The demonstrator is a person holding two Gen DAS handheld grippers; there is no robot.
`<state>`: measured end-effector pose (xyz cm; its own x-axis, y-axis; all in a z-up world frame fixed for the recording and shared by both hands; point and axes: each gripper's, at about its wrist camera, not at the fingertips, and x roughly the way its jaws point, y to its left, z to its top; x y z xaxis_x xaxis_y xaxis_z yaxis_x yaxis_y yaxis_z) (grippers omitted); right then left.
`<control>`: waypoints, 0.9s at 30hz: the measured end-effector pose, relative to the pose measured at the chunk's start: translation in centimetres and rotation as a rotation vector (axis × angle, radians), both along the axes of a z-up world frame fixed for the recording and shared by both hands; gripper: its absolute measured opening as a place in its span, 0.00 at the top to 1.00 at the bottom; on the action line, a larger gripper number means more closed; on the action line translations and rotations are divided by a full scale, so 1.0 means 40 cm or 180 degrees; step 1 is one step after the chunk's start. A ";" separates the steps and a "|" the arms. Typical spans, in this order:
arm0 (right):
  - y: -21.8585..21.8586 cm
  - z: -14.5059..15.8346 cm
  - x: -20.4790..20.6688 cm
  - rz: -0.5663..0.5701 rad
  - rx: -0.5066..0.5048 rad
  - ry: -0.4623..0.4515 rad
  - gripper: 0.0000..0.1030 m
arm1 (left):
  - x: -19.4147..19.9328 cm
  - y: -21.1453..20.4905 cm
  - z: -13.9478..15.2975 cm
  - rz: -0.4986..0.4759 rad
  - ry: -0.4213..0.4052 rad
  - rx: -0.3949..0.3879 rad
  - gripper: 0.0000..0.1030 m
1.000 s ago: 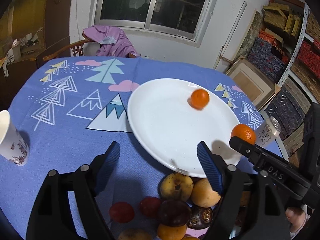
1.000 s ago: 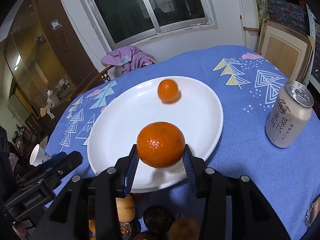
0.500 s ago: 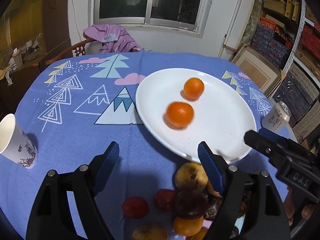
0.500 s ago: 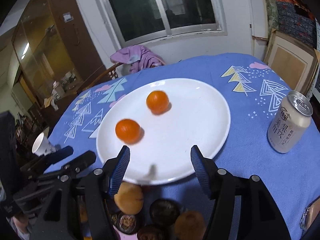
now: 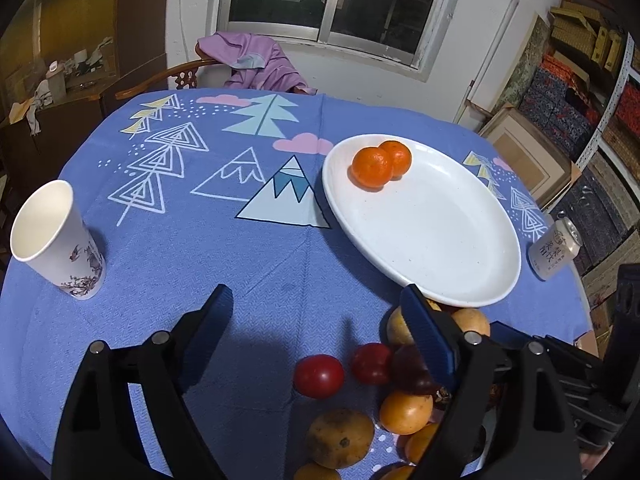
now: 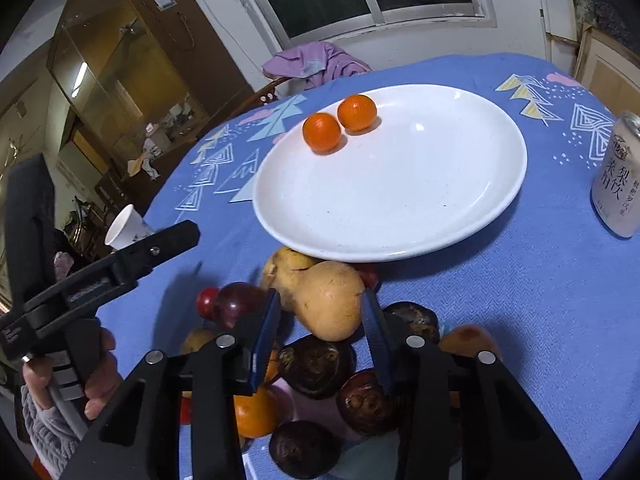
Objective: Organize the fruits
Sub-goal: 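Grasp a brown round fruit with the right tool while the left tool grasps a pale fruit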
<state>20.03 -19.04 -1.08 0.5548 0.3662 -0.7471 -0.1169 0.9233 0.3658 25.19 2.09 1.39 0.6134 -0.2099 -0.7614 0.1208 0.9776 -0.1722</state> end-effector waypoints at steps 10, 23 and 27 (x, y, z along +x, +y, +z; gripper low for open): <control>0.020 -0.006 0.010 0.0024 -0.0209 -0.0058 0.57 | -0.004 -0.058 -0.022 -0.0176 0.0014 0.0204 0.17; -0.111 0.070 -0.013 -0.0145 0.0243 -0.0158 0.61 | -0.022 -0.107 -0.021 -0.0376 -0.0021 0.0265 0.15; -0.183 0.098 -0.019 -0.0358 0.0453 -0.0229 0.61 | -0.033 -0.186 -0.046 -0.0535 -0.0084 0.0549 0.15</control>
<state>19.28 -26.37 2.83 0.6483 0.3980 -0.6491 -0.0464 0.8716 0.4881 23.89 -5.35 -0.44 0.6011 -0.1789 -0.7789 0.2865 0.9581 0.0011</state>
